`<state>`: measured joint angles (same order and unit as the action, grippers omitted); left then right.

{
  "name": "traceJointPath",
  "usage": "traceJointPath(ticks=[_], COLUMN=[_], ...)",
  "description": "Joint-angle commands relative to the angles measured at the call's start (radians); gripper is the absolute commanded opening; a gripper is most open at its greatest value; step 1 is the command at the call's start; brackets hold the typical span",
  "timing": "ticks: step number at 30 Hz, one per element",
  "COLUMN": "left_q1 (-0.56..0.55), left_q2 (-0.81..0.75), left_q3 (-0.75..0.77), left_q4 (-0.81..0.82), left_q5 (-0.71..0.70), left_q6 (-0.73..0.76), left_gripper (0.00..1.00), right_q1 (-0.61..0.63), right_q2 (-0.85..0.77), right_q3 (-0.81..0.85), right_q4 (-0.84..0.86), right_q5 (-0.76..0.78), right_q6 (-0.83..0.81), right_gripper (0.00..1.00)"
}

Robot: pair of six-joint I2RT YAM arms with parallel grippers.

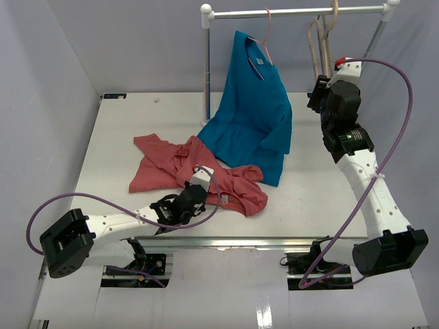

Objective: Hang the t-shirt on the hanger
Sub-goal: Pick up the hanger from the clothesline.

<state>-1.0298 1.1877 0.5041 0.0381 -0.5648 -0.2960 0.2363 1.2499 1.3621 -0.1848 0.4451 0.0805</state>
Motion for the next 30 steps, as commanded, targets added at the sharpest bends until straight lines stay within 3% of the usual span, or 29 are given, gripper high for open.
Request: traceJointPath(ticks=[1,24,30], left_q1=[-0.003,-0.003,-0.003], left_q2=[-0.027,-0.008,-0.007], left_q3=[0.020,0.033,0.037], left_q4=[0.013,0.003,0.000], left_q5=[-0.001,0.017,0.020], left_q6=[0.005,0.007,0.008], left_gripper=[0.00,0.00,0.00], right_q1=[-0.001,0.000,-0.002], right_q2=[0.007,0.153,0.186], right_q3=[0.022,0.171,0.205], right_q4=[0.016,0.018,0.013], right_q5=[-0.034,-0.034,-0.029], right_q6=[0.029,-0.007,0.002], right_gripper=[0.53,0.47,0.37])
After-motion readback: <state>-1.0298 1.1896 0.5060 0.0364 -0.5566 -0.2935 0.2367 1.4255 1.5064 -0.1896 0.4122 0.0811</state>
